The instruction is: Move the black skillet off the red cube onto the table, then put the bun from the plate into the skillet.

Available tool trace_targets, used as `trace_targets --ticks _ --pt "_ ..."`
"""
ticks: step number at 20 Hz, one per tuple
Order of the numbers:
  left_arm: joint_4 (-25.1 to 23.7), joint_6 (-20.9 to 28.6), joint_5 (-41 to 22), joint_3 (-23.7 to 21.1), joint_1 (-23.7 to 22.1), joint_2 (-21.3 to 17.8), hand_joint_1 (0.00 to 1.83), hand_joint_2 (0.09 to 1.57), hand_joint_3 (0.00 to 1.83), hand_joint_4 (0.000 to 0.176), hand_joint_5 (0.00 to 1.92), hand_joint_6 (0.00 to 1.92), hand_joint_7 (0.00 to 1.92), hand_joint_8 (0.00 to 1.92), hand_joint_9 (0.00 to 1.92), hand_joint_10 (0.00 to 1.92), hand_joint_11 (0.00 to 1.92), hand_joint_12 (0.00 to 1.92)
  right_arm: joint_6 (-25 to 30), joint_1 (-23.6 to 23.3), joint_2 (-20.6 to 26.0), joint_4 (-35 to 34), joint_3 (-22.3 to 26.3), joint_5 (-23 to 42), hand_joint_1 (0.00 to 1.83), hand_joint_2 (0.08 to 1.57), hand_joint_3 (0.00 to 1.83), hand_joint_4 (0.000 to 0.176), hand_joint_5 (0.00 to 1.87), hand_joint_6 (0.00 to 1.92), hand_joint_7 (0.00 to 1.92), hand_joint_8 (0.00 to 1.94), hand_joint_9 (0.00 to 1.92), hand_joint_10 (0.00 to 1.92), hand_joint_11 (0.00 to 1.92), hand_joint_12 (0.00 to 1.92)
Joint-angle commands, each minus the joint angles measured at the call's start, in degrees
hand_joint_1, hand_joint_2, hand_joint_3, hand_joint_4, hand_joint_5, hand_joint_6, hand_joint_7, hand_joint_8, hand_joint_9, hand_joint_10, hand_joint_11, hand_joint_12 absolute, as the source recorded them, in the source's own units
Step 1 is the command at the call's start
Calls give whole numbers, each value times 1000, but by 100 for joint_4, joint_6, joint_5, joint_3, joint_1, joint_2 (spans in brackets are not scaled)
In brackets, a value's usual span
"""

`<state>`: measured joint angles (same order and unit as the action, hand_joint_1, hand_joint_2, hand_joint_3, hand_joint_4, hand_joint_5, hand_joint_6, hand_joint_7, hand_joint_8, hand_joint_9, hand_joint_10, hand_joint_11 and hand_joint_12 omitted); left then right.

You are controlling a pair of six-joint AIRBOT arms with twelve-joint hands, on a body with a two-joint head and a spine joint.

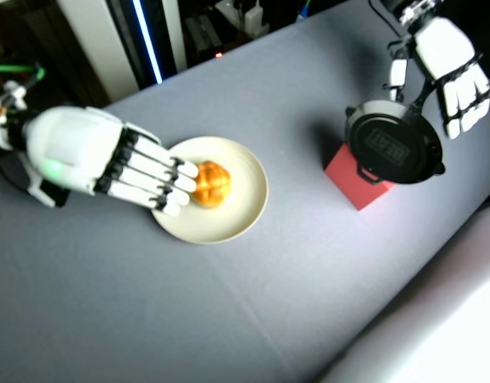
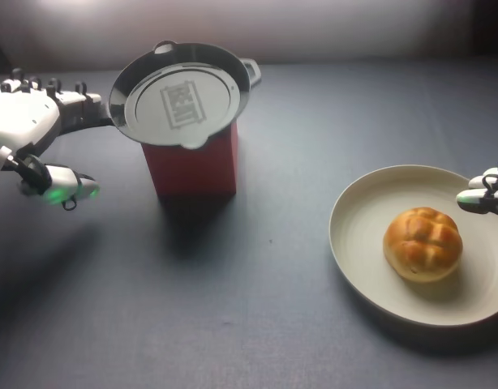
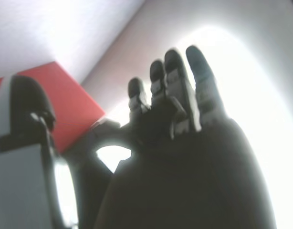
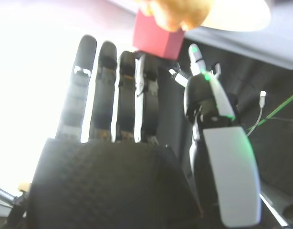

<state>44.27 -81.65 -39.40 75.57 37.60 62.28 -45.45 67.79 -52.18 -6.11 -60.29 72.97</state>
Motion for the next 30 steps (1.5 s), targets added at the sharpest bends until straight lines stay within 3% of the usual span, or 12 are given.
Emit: trace_targets --ticks 1,2,3,4,5,7,8,9,13,14,21,30 --pt "-116 -26 -658 32 -43 -67 837 1031 2 97 336 9 346 9 278 9 0 441 26 -37 9 -53 -11 675 580 1333 4 0 548 1 497 1 493 1 258 613" --pt "-116 -26 -657 32 -43 -64 844 1045 1 77 377 6 395 7 347 14 0 577 26 -37 9 -53 -11 673 592 1333 2 0 551 2 503 2 499 2 266 612" --pt "-116 -26 -653 36 -43 -51 887 1100 3 1 549 14 599 16 564 37 164 757 26 -37 8 -53 -11 670 594 1334 2 0 546 0 503 2 493 0 256 608" --pt "-116 -26 -650 39 -44 -46 896 1145 0 0 696 22 754 18 751 49 321 789 26 -37 7 -53 -11 669 594 1332 1 0 553 3 515 7 503 5 265 611" --pt "-115 -26 -616 66 -61 -11 1130 1173 0 0 745 997 912 875 983 113 518 929 26 -37 1 -53 -11 664 591 1332 1 0 551 2 514 6 505 5 265 611" --pt "-110 -26 -537 125 -76 70 1012 1236 11 12 727 1367 756 1211 776 1154 578 1535 27 -37 -3 -51 -14 663 571 1339 3 0 549 1 512 3 505 4 260 617" --pt "-116 -19 -501 152 -98 129 929 1274 7 68 679 1476 713 1552 790 1704 747 1844 27 -37 -6 -51 -15 663 564 1342 4 0 550 1 515 4 513 7 271 626" --pt "-163 -11 -494 157 -117 164 907 1237 0 6 559 1682 747 1834 957 1878 998 1906 27 -37 -10 -51 -15 656 544 1347 5 0 553 2 523 5 522 8 279 634" --pt "-463 491 -802 101 -135 161 1249 1300 0 19 1151 1921 1466 1921 1661 1921 1655 1921 34 -36 -13 -30 -15 641 518 1372 0 0 545 0 528 2 540 4 279 708" --pt "-530 630 -930 52 -121 137 1345 1293 1 0 1325 1921 1580 1921 1734 1921 1701 1921 35 -36 -13 -30 -14 641 545 1373 0 0 553 3 535 3 543 3 270 703" --pt "-1106 2041 -2370 -390 298 -103 1350 1266 0 0 1238 1921 1382 1921 1590 1921 1647 1921 59 -36 -37 -23 -13 606 464 1414 3 0 560 1 570 2 563 1 313 626" --pt "-1321 2732 -4435 -1132 886 -367 1313 1265 0 0 1266 1921 1461 1921 1630 1921 1684 1921 87 -35 -93 -25 -13 580 372 1419 0 14 561 2 598 2 582 4 365 569"
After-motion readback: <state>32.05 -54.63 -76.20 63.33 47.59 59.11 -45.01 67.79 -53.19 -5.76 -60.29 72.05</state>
